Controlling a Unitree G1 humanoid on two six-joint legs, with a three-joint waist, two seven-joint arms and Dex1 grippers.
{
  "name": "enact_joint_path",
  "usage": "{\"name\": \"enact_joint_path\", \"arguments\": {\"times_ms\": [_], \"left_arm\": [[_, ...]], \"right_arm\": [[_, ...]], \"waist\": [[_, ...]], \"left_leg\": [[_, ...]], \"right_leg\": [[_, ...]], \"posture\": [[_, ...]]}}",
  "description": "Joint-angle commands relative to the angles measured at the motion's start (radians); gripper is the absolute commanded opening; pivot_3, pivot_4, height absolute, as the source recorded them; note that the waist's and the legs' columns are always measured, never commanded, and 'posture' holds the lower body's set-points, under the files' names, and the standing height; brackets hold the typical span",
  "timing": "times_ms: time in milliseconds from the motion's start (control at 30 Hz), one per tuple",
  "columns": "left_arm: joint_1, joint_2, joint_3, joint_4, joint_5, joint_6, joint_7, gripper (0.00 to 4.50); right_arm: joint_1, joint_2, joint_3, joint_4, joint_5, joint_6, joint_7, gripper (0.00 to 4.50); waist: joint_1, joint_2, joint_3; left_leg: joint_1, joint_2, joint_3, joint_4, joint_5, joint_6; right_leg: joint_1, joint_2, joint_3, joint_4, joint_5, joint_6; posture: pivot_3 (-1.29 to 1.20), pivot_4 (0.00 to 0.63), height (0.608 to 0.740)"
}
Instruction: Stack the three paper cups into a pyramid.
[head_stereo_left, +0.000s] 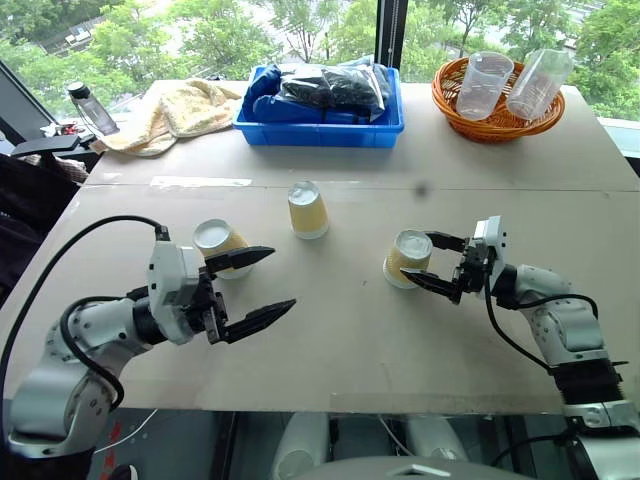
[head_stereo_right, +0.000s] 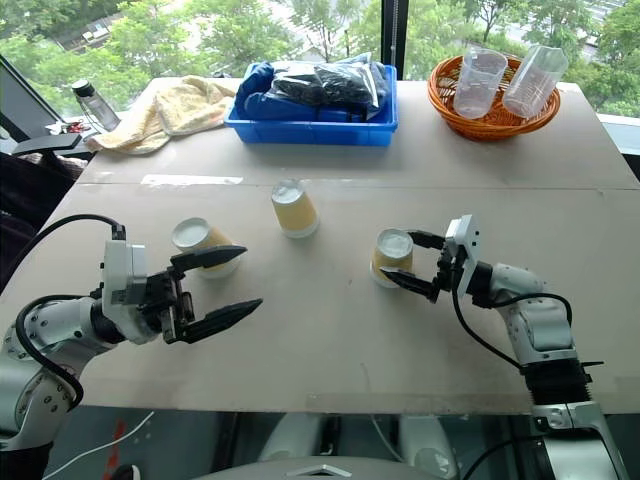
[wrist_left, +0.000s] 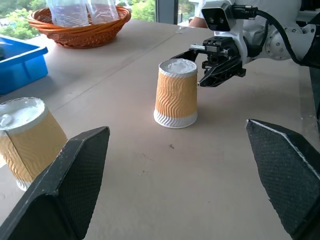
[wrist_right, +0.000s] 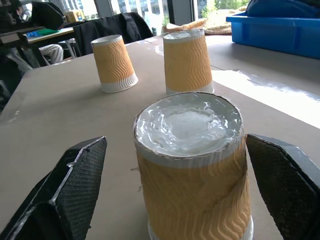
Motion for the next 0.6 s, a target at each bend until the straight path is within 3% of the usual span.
{"name": "enact_joint_path", "arguments": {"times_ms": [33, 133, 233, 400, 600], "left_arm": [[0.010, -0.069, 0.037, -0.049, -0.026, -0.015, 0.101, 4.50], [0.020, -0.150, 0.003, -0.046, 0.031, -0.023, 0.195, 4.50], [0.019, -0.169, 0.010, -0.063, -0.008, -0.015, 0.194, 4.50], [0.041, -0.053, 0.072, -0.016, 0.023, -0.035, 0.087, 4.50], [0.059, 0.083, 0.254, 0.060, -0.051, 0.004, -0.027, 4.50]], "right_arm": [[0.007, -0.042, -0.072, -0.065, 0.030, -0.020, 0.002, 4.44], [-0.008, -0.067, -0.102, -0.097, 0.062, 0.004, -0.001, 4.44], [-0.039, -0.059, -0.104, -0.116, 0.082, 0.029, -0.024, 4.44], [-0.134, 0.009, -0.062, -0.132, 0.067, 0.073, -0.120, 4.44], [-0.371, 0.100, 0.151, -0.050, -0.137, 0.167, -0.243, 4.44]], "waist": [[0.000, 0.000, 0.000], [0.001, -0.001, 0.000], [-0.001, -0.002, 0.000], [-0.005, -0.002, 0.000], [-0.016, -0.003, 0.001]], "left_leg": [[0.000, 0.000, 0.000, 0.000, 0.000, 0.000], [0.000, 0.000, 0.000, 0.000, 0.000, 0.000], [0.000, 0.000, 0.000, 0.000, 0.000, 0.000], [0.000, 0.000, 0.001, 0.000, 0.000, 0.000], [-0.004, 0.000, 0.002, 0.001, 0.003, -0.004]], "right_leg": [[0.000, 0.000, 0.000, 0.000, 0.000, 0.000], [0.000, 0.000, 0.001, 0.000, 0.000, 0.000], [0.000, 0.000, 0.000, 0.001, 0.000, 0.000], [-0.001, 0.001, 0.001, 0.001, 0.000, 0.000], [-0.006, 0.000, 0.002, 0.003, 0.000, 0.000]], "posture": [[0.00, 0.150, 0.740], [0.00, 0.150, 0.740], [0.00, 0.150, 0.740], [0.00, 0.150, 0.740], [0.00, 0.150, 0.740]]}}
